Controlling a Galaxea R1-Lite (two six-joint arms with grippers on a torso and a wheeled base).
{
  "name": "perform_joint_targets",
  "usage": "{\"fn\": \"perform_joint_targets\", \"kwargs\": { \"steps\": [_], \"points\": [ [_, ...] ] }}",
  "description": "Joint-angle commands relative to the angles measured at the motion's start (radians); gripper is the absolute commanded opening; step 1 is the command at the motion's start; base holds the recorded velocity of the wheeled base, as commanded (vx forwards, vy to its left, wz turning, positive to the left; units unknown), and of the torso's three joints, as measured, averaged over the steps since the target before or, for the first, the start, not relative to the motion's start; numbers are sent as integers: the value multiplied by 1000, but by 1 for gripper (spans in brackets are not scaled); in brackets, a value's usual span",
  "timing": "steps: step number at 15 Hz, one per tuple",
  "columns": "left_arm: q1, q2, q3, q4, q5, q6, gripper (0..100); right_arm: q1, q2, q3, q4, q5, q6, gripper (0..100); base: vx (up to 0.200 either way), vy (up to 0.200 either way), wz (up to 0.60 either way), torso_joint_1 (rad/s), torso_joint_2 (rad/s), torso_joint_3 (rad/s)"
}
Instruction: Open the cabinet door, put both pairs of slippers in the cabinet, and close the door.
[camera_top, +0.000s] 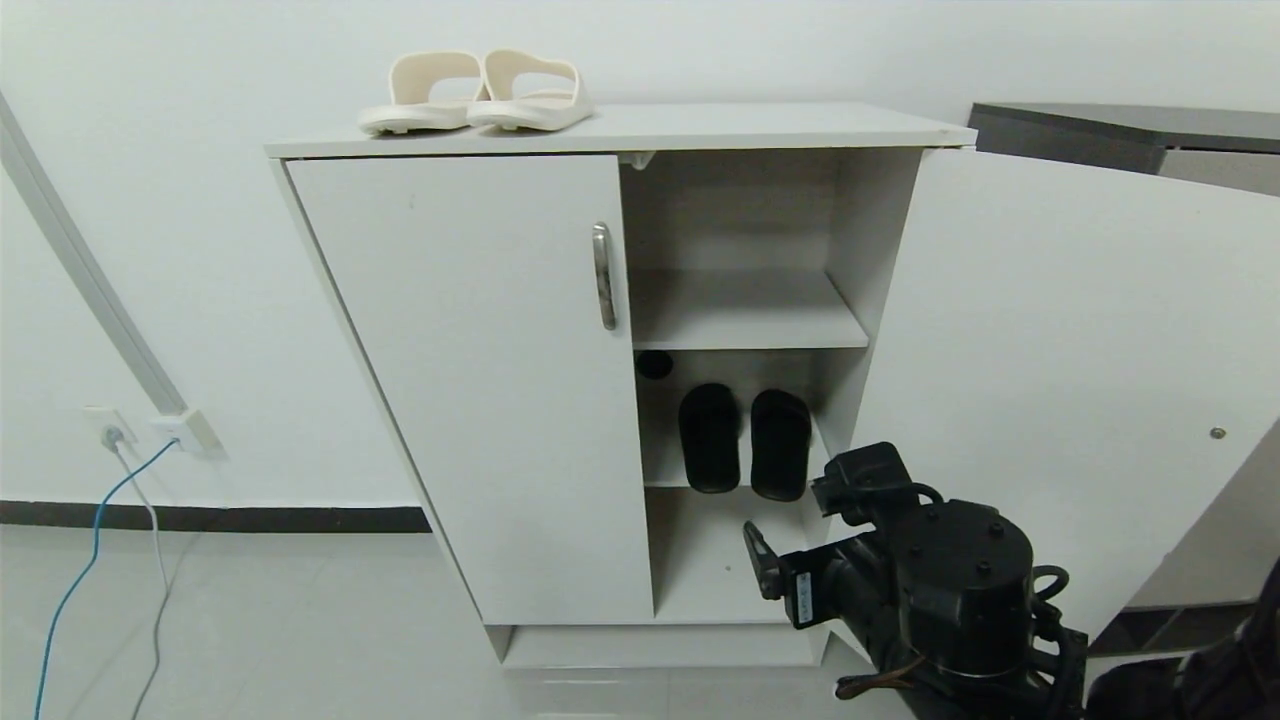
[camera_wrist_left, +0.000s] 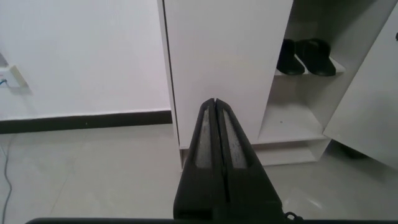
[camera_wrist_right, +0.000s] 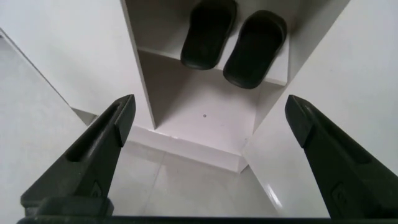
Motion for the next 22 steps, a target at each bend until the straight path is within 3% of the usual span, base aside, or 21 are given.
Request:
{"fn": "perform_joint_targets", "kwargs": {
  "steps": [1, 13, 22],
  "points": [
    [0, 1, 0, 0, 0, 2, 0, 1, 2, 1, -2, -2, 0, 100, 0, 200, 0, -2, 2, 7],
    [0, 1, 1, 0, -1, 0, 0, -24, 17, 20, -21, 9, 3, 100, 0, 200, 0, 2, 3, 3],
    [0, 1, 1, 0, 0, 0, 0, -32, 34, 47, -71, 24, -7, 100, 0, 0, 0, 0, 0, 0]
  ]
}}
